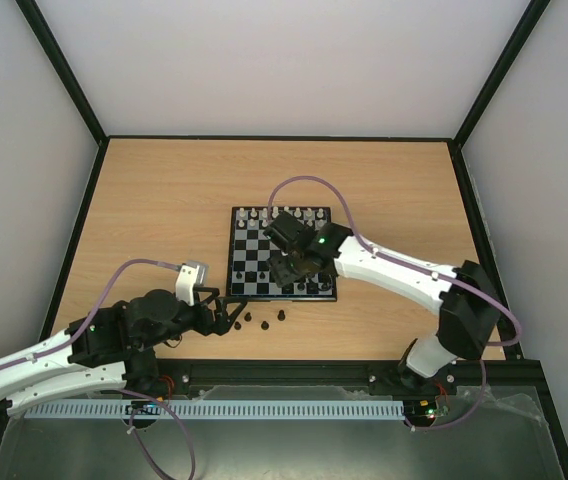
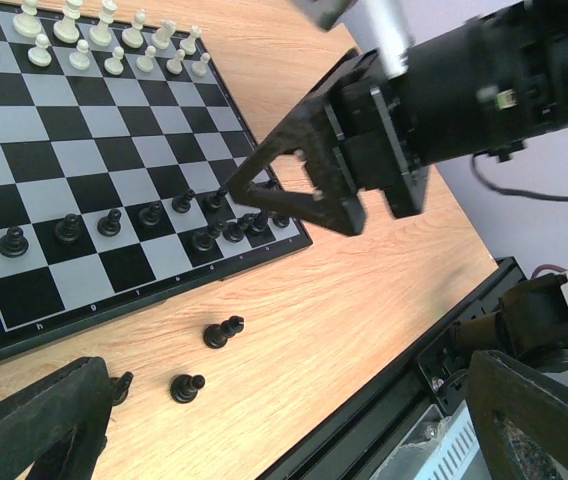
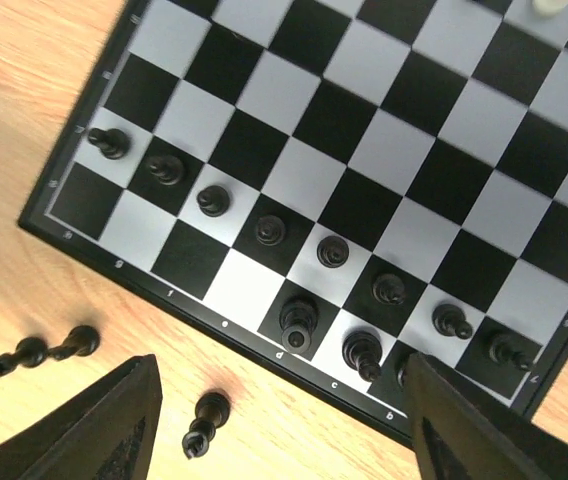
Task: Set up the chess pieces on the board
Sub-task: Place the chess piece on the chessboard, then pick up the chess piece at the center of the board.
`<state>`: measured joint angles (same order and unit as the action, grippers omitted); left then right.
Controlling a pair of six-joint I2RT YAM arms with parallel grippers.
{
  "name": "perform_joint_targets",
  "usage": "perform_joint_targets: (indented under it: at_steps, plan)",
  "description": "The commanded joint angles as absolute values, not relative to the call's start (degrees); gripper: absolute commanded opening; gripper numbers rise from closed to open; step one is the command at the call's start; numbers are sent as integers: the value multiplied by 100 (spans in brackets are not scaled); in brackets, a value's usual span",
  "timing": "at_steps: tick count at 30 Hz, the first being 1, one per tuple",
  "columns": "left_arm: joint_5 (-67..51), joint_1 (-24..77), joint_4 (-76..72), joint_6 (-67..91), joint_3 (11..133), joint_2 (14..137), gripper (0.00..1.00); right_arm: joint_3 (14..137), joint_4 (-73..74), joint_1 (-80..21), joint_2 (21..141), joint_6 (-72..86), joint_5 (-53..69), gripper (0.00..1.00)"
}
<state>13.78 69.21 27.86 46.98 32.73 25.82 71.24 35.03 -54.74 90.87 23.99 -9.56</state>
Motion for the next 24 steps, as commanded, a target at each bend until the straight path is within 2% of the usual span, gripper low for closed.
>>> perform_joint_targets:
  at_steps: [1,5,16,24]
  plan:
    - [1442,6963,2787,4699,3303,2610,100,7001,3501,-5455,8646,2391,-838,71]
    - [1428,6962,2786,4702,3300,2639,100,6887,3404,-5453,8373,2433,-596,99]
    - [1424,6957,2804,4723,3313,2725,100,6395,3272,-5454,7546,2722,268,98]
    - [1445,6968,2813,4741,3316,2755,99,5657,2837,-5455,6919,2879,1357,99]
